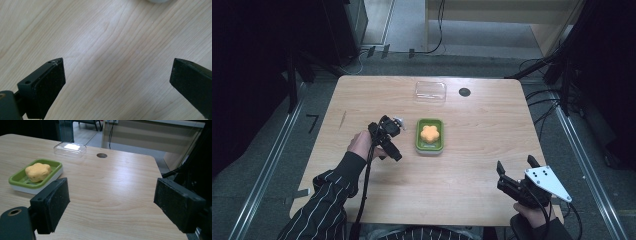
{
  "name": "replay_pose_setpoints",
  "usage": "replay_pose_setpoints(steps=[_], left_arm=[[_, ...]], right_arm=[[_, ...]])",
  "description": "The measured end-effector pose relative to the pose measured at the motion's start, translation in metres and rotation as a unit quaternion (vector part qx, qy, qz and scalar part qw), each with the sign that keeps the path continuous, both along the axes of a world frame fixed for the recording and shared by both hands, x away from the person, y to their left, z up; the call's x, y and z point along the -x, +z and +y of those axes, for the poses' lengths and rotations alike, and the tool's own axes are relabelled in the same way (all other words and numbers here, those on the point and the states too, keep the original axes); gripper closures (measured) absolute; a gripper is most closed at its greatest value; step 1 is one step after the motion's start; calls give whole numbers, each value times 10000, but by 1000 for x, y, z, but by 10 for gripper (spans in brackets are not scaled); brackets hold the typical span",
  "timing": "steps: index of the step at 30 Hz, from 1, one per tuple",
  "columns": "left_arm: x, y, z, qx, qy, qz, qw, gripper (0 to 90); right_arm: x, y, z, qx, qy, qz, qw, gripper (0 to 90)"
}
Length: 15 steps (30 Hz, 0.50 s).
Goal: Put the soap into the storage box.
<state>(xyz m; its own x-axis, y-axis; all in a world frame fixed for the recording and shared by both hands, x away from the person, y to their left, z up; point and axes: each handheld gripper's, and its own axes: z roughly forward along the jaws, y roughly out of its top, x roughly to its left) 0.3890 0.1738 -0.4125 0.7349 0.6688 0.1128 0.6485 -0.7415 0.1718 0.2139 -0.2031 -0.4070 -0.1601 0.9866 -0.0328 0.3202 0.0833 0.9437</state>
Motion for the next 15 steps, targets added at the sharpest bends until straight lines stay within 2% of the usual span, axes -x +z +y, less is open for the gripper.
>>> replay_pose_setpoints(steps=[10,12,15], left_arm=[[21,-8,18,-99,130,125,9998,4],[26,-10,21,-188,138,178,9996,4],[33,-12,26,-177,174,217,9995,4]], right_arm=[[0,0,-1,-1,-2,-15,10000,137],[0,0,0,-3,-4,-6,10000,137],[0,0,0,-9,-4,-12,10000,137]])
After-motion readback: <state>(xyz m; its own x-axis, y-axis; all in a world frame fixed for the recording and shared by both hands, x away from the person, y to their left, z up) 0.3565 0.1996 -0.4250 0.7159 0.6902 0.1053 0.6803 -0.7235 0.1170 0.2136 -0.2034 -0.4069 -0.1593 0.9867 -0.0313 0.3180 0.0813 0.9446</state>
